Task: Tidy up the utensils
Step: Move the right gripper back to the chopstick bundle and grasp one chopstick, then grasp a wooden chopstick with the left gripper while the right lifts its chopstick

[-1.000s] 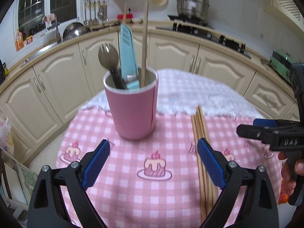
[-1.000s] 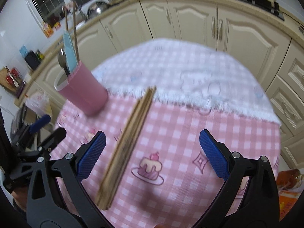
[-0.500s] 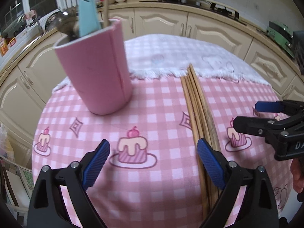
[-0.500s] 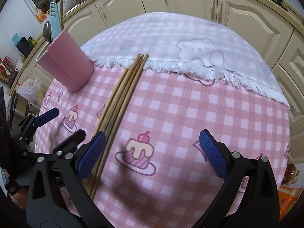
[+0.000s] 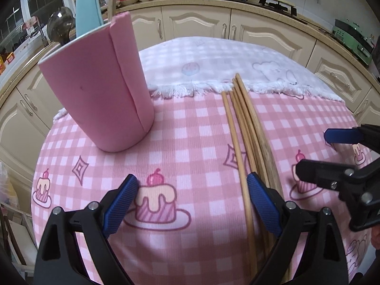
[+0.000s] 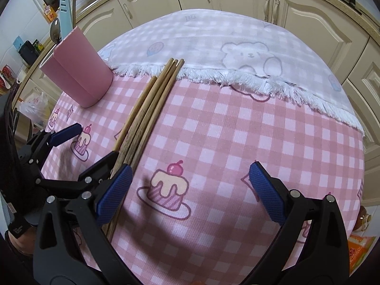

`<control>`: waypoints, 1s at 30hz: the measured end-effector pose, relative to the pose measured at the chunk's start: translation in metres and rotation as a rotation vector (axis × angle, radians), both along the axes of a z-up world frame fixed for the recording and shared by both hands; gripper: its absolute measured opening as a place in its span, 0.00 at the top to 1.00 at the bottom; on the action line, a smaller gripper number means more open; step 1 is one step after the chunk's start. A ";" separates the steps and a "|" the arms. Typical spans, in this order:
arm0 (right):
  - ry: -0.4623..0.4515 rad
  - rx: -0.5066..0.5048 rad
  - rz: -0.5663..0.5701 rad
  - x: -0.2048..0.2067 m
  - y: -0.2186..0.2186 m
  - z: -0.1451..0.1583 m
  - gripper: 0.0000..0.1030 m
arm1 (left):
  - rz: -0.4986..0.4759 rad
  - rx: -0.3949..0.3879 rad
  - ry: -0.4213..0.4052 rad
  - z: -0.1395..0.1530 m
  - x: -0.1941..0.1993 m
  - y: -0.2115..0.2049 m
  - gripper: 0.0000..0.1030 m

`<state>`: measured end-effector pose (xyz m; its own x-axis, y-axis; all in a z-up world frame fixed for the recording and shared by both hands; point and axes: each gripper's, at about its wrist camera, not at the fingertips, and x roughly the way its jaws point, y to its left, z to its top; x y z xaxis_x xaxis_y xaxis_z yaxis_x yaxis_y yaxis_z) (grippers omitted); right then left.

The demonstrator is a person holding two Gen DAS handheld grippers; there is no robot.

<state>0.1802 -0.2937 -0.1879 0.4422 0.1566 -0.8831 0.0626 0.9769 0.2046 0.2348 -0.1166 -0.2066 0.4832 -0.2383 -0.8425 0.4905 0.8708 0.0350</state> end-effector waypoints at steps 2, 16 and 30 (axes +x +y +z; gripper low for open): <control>-0.002 -0.014 0.004 0.003 0.004 -0.001 0.06 | -0.002 0.015 -0.011 0.001 0.000 0.002 0.12; 0.004 -0.160 0.061 0.021 0.031 -0.007 0.07 | 0.003 0.023 -0.023 0.001 -0.003 0.027 0.12; 0.044 -0.165 0.049 0.034 0.020 -0.001 0.46 | -0.033 0.072 -0.005 0.004 0.016 0.005 0.12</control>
